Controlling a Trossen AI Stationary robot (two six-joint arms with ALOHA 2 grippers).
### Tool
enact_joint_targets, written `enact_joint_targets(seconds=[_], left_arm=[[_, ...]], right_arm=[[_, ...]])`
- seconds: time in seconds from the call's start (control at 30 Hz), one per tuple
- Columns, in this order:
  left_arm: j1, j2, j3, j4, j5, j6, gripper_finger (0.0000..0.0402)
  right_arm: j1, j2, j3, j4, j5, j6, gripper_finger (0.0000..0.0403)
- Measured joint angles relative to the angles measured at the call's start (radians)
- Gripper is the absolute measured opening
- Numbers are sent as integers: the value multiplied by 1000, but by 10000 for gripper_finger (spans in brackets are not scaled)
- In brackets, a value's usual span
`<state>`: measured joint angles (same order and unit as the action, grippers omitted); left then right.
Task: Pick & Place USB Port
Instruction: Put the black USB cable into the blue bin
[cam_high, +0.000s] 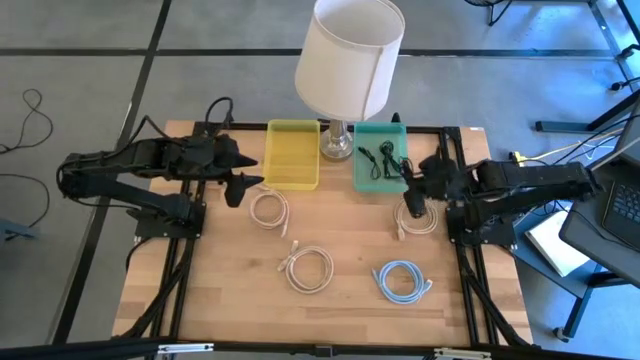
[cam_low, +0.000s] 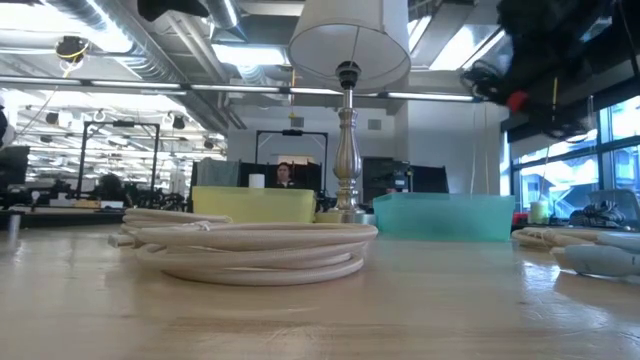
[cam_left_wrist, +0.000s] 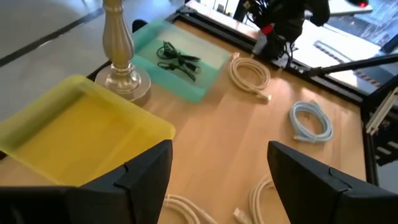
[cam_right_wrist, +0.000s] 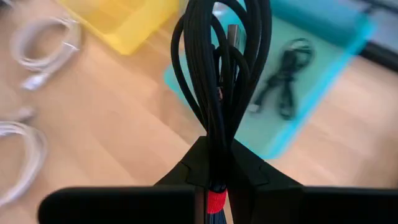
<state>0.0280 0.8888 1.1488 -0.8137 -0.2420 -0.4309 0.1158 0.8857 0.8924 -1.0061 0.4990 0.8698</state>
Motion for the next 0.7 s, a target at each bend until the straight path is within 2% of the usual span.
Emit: enact_joint_targets(seconds=[0.1, 0.23, 0.4, 0.6, 0.7], left_arm=[[0, 0, 0, -9, 0, -2, 257], [0, 0, 0, -9, 3, -5, 257], [0, 0, 0, -9, 28, -55, 257], [0, 0, 0, -10, 51, -60, 257], [0, 0, 0, -14, 54, -71, 257]], right_arm=[[-138, -15, -46, 138, -102, -127, 28], [-354, 11, -63, 214, -265, -263, 28], [-580, 72, -63, 311, -413, -385, 28], [-758, 206, -63, 360, -552, -481, 28], [-809, 270, -63, 369, -571, -519, 28]])
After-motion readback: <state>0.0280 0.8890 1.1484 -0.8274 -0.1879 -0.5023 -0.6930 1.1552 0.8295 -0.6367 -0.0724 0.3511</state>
